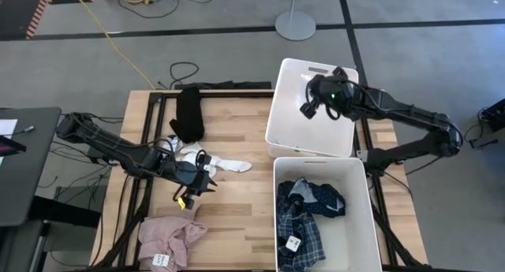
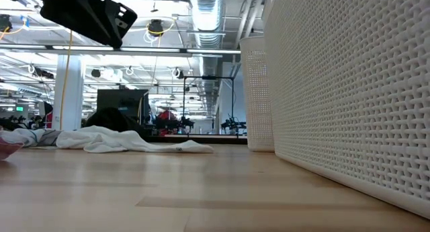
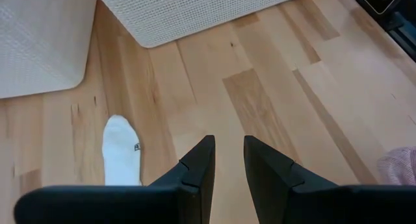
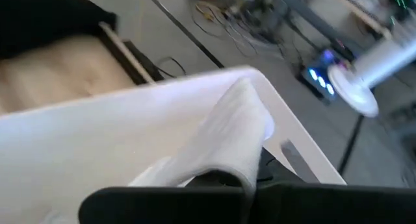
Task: Sort clothes
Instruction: Put the white sock into the top white laundry bin
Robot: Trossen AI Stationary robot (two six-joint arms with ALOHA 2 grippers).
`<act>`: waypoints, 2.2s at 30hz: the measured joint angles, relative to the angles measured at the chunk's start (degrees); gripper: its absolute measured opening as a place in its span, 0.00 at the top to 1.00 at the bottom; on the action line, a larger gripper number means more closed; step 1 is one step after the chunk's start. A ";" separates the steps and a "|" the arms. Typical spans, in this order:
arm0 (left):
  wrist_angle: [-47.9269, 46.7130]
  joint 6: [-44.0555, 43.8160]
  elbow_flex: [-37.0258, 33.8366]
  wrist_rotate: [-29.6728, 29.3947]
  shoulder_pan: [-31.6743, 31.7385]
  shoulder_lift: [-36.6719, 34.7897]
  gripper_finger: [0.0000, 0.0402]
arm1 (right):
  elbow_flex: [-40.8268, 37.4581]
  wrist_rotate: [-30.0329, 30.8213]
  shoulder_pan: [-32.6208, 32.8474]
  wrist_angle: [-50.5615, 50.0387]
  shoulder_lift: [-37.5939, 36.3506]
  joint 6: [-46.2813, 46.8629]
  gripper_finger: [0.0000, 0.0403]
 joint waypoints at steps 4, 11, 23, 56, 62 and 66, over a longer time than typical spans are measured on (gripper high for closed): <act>-0.40 -0.13 0.00 0.00 0.00 0.00 0.81 | 0.00 -2.46 -4.46 -2.96 0.00 2.69 1.00; -0.54 -0.35 0.00 -1.09 0.00 0.00 0.81 | 0.00 -5.43 -9.46 -7.19 0.92 4.59 0.99; -0.52 -2.00 0.00 -1.55 0.00 0.02 0.81 | 0.02 -9.62 -13.27 -11.99 4.42 6.67 0.98; -2.01 0.39 0.00 -9.09 0.28 0.04 0.81 | 0.00 -21.44 -10.38 -11.91 1.83 11.59 0.43; -5.30 -1.41 0.00 -13.88 3.40 0.04 0.81 | 0.00 -21.40 0.03 -7.77 -3.02 10.06 0.44; -7.37 -2.14 0.00 -12.67 6.85 0.04 0.77 | 0.00 -21.44 8.79 -7.31 -4.60 9.50 0.44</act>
